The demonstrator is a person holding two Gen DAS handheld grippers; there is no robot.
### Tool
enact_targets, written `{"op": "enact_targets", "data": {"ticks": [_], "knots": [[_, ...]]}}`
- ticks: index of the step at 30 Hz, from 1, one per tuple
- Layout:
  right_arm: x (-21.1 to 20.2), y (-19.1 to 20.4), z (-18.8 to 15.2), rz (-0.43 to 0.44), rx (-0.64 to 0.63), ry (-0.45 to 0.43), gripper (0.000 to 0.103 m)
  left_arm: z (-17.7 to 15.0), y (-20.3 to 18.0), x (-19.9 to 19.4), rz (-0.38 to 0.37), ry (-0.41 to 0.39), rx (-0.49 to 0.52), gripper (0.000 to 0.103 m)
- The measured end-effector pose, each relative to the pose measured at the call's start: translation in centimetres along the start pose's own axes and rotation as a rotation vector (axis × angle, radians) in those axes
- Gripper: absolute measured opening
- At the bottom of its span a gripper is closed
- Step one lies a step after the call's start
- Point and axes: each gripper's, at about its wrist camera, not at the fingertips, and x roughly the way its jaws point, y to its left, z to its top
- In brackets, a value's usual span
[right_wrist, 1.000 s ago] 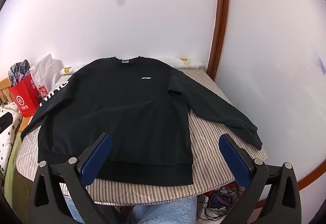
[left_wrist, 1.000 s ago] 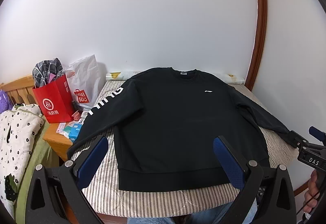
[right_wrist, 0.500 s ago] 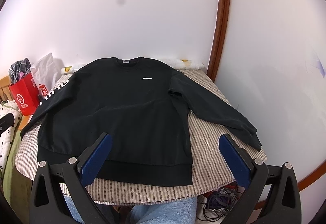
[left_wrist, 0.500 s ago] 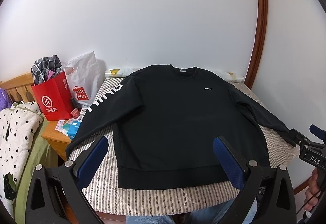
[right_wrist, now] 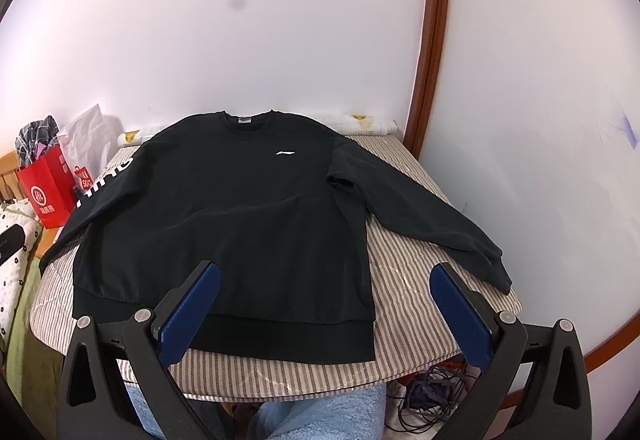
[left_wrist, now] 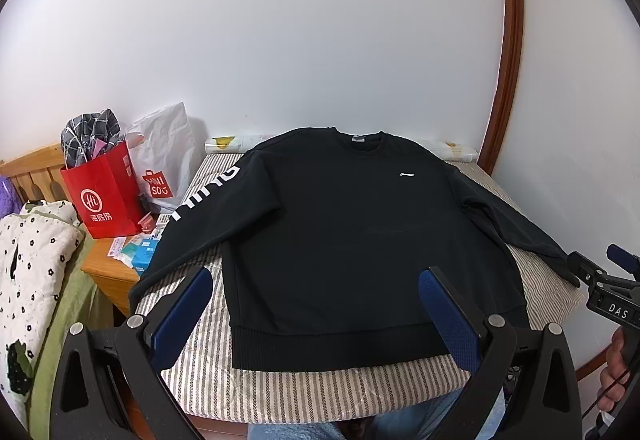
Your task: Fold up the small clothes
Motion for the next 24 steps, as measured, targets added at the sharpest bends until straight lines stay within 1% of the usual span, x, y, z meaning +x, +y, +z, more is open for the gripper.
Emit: {"op": "enact_targets", "data": {"ticks": [24], "knots": [[-0.5,-0.01,-0.02,0.001,0.001,-0.012,0.103,0.42,0.21,-0.47,0.0,-0.003,0.006,0.103]]}}
